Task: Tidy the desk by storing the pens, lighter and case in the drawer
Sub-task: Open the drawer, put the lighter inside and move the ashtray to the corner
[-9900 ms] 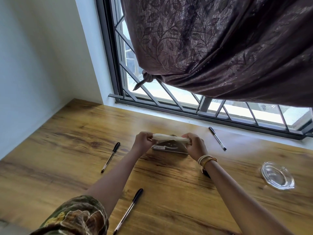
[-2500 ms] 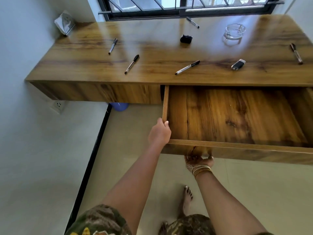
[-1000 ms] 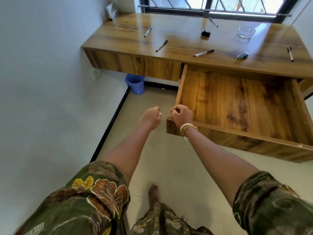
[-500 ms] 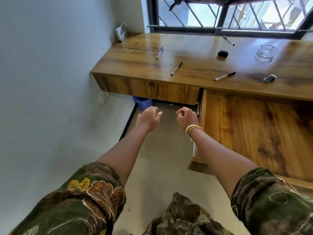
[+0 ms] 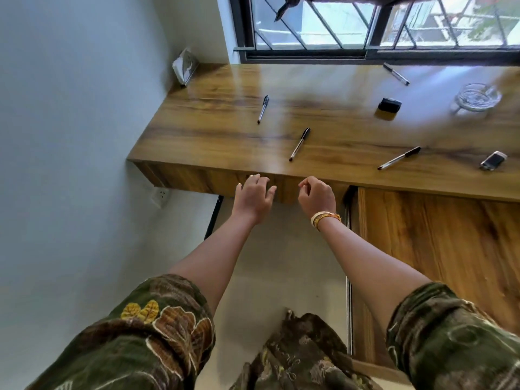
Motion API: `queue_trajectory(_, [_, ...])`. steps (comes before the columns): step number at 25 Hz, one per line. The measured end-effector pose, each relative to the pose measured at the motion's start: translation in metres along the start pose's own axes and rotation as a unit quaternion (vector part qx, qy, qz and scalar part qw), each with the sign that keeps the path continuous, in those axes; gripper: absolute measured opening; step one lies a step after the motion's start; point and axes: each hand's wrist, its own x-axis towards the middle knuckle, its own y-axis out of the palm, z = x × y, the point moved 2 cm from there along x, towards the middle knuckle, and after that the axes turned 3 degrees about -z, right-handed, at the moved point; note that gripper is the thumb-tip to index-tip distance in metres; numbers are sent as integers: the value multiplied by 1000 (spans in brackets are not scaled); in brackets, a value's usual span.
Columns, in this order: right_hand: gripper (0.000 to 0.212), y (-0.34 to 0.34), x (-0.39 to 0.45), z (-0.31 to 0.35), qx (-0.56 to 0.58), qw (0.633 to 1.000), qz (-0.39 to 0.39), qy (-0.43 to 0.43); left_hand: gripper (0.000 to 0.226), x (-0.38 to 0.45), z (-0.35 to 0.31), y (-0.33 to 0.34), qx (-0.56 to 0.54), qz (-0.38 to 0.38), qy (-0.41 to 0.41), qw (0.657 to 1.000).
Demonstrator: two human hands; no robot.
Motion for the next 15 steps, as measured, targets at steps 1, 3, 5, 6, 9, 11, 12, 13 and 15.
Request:
queue_trajectory(1, [17,0,11,0,-16,1000,-24,-10,39,13,-2,0,5,-8,22,1000])
queue_trajectory(3, [17,-2,32,2,-50,996,-66,-19,37,38,-3,-3,8,-26,54,998])
queue_trajectory(5, [18,-2,51,2,-78,993,-88,-12,38,63,-5,-3,11,-21,78,997])
queue_trajectory(6, [18,0,58,0,-87,992,-93,-9,38,72,-6,-1,12,-9,89,996])
queue_trajectory(9, [19,4,74,-8,-102,989,-104,11,41,102,-8,7,9,62,92,994])
queue_trajectory(11, [19,9,83,-11,-109,988,-108,26,41,117,-5,13,22,91,85,992])
queue_trajectory(12, [19,11,88,-13,-115,986,-115,39,42,125,-5,14,33,84,89,992])
queue_trajectory(13, [19,13,93,-14,-118,984,-125,54,42,132,-6,15,48,62,98,992])
queue_trajectory(15, [19,17,100,-17,-124,980,-142,64,41,144,-15,20,62,0,138,988])
